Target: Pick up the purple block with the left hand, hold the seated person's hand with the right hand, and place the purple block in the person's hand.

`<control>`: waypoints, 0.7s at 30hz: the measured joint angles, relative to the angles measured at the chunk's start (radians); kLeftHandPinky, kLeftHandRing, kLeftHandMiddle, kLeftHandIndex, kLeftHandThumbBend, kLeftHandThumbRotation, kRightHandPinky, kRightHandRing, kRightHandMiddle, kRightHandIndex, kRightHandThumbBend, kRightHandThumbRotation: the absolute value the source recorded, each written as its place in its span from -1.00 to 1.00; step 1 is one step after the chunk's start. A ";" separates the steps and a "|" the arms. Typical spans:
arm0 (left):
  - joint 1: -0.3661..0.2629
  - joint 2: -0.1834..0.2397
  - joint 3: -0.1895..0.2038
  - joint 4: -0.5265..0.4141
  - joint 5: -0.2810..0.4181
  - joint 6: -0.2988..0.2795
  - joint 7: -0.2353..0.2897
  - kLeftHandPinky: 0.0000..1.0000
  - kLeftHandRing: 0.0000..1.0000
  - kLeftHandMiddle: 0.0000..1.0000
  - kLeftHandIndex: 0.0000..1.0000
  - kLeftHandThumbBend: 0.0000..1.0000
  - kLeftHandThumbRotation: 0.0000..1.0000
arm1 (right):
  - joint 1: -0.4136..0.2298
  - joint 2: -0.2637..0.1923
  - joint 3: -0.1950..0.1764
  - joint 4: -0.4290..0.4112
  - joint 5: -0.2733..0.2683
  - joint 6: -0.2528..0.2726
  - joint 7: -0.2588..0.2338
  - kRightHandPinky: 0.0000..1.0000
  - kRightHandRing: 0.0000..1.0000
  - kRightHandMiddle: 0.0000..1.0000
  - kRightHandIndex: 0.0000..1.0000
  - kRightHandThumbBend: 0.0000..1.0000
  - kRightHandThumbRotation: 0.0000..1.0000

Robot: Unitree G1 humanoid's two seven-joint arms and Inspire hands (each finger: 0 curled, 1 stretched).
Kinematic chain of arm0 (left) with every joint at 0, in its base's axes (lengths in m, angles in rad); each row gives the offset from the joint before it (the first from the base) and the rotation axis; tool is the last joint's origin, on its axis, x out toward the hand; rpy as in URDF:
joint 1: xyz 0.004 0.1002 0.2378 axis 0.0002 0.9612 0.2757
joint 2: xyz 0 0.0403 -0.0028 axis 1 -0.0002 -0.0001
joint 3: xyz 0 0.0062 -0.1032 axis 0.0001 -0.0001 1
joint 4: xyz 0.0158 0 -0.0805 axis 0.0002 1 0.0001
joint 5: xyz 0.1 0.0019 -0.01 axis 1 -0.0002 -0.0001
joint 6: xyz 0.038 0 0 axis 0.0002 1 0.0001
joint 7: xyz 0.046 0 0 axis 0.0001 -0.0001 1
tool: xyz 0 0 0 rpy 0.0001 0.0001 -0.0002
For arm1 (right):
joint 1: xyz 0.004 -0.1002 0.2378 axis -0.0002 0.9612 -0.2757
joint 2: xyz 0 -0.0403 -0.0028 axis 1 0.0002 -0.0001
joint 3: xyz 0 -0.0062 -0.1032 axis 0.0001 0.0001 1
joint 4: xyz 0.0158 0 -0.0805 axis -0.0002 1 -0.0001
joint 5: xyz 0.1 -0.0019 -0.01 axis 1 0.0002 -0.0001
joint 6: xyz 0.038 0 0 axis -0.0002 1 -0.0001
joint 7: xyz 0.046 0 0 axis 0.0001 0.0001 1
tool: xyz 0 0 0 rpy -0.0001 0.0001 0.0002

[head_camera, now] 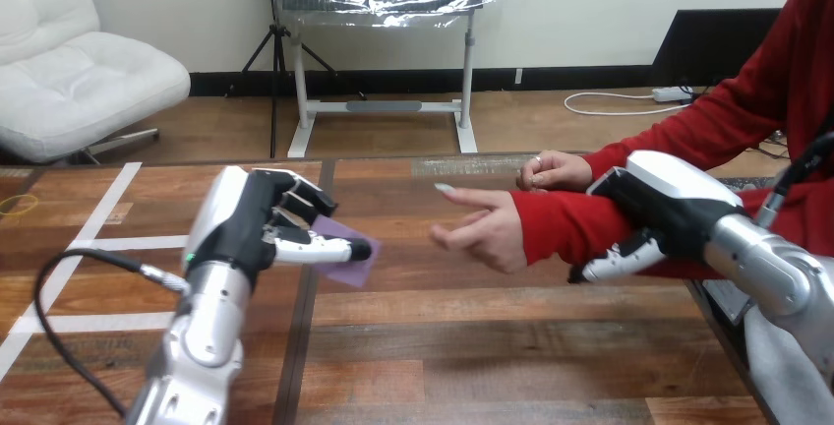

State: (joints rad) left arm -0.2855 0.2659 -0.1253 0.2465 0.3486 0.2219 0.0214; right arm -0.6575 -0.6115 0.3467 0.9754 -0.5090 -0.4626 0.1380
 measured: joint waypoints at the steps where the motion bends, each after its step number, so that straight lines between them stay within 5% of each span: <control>1: -0.001 -0.005 0.000 0.004 -0.001 -0.004 0.003 -0.33 -0.22 -0.14 -0.12 0.46 -1.00 | 0.000 0.002 0.000 -0.007 0.000 0.003 0.000 -0.48 -0.42 -0.34 -0.35 0.47 -0.56; 21: -0.069 -0.092 -0.004 0.120 -0.025 -0.085 0.067 -0.31 -0.20 -0.10 -0.11 0.44 -1.00 | -0.005 0.042 -0.002 -0.069 0.000 0.043 0.020 -0.39 -0.34 -0.27 -0.29 0.48 -0.47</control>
State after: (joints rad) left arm -0.3549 0.1739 -0.1297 0.3664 0.3241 0.1366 0.0886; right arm -0.6622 -0.5692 0.3444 0.9068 -0.5091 -0.4196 0.1576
